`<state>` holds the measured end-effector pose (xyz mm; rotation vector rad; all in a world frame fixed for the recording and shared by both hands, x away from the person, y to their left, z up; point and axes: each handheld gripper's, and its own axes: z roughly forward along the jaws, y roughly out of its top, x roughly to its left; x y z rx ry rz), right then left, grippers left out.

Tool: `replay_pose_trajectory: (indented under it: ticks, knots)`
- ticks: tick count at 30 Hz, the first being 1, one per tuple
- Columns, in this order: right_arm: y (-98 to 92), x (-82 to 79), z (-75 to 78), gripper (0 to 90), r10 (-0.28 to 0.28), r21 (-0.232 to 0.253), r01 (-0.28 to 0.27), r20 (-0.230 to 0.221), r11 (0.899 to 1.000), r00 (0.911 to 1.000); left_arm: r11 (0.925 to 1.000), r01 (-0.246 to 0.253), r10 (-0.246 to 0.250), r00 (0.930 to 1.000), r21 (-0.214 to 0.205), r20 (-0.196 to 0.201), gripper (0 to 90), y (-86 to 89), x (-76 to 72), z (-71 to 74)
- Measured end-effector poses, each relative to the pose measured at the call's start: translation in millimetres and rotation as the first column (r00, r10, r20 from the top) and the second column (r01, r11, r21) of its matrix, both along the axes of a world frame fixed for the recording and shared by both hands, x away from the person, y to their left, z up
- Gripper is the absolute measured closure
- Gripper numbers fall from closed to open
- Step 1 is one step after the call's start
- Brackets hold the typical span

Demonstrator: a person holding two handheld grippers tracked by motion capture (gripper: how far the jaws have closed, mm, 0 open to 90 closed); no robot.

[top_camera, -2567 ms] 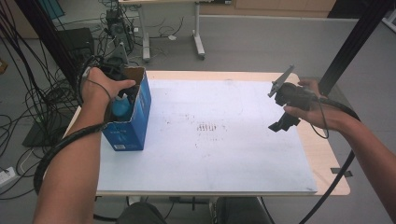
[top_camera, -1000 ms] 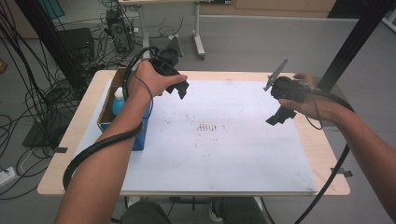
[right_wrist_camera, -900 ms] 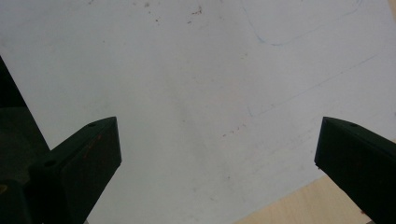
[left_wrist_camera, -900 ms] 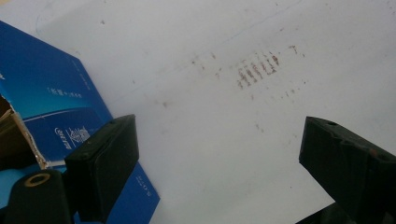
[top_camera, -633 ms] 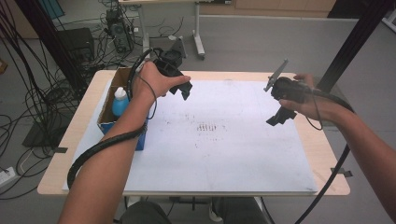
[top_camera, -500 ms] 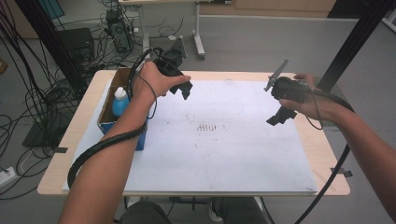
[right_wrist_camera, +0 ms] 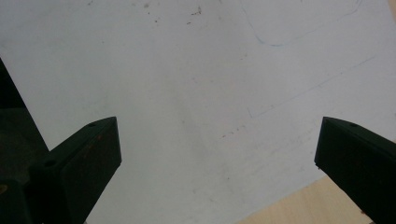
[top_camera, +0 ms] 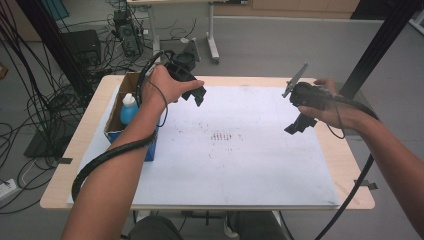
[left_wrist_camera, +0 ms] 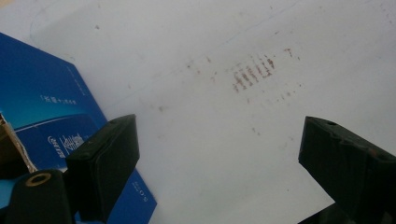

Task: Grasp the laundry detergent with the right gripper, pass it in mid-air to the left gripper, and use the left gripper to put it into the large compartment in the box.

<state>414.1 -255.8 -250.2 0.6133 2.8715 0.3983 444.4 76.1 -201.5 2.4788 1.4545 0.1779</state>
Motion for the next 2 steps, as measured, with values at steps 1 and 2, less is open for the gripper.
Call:
replay_pose_trajectory:
  ticks: [1, 2]
  knots:
    - [-0.4, -0.1, -0.2, 0.3, -0.001, -0.002, 0.001, 0.0, 1.0, 1.0, 1.0, 0.003, -0.003, 1.0, 0.001, 0.003, 12.6, -0.3, -0.1, 0.6]
    - [-0.8, 0.0, -0.1, 0.3, 0.0, -0.003, 0.0, 0.0, 1.0, 1.0, 1.0, 0.006, -0.006, 1.0, 0.0, 0.003, 12.5, -0.4, -0.2, 1.2]
